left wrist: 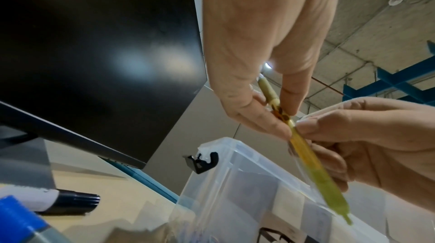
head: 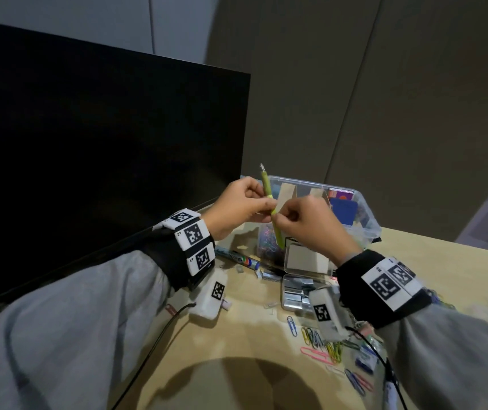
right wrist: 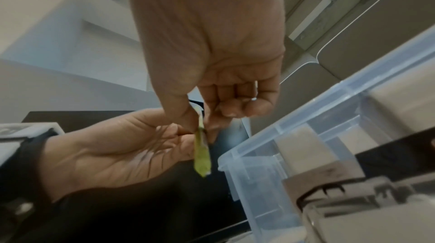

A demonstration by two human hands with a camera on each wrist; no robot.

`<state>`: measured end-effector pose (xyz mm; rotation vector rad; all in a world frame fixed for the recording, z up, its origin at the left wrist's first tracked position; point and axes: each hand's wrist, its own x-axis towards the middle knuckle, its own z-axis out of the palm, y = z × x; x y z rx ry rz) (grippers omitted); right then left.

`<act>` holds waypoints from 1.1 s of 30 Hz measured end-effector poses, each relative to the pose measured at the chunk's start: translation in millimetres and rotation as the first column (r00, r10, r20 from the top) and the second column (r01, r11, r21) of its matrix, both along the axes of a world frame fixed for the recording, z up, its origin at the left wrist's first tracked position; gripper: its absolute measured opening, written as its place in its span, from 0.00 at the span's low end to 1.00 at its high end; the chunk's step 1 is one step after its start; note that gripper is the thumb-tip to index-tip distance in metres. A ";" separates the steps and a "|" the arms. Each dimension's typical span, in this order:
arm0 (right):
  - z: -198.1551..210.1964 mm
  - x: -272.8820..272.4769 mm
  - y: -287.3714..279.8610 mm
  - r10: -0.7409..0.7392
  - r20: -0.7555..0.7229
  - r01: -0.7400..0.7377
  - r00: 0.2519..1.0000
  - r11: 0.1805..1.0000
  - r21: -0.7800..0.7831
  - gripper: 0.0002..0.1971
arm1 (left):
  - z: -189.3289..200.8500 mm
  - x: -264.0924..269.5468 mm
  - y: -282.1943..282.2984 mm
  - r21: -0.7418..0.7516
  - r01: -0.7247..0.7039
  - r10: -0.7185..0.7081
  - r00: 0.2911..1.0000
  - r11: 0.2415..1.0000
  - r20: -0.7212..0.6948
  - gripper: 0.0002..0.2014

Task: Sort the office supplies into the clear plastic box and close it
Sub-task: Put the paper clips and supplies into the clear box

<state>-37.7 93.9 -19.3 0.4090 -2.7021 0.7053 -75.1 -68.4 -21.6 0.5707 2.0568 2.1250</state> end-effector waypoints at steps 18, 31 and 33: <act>-5.3 -51.3 47.6 -0.536 0.071 0.532 0.841 0.844 0.071 0.22 | -32.8 -30.4 -18.6 -0.968 -0.162 -0.343 0.913 0.191 -0.220 0.17; -11.8 -37.7 42.0 -0.538 -0.006 0.532 0.843 0.832 0.156 0.19 | -53.3 -34.7 -13.5 -0.991 -0.077 -0.399 0.917 -0.109 -0.027 0.12; -13.3 -38.5 42.9 -0.528 -0.013 0.523 0.849 0.838 0.156 0.20 | -45.7 -33.9 -18.1 -0.999 -0.006 -0.396 0.918 -0.034 0.008 0.12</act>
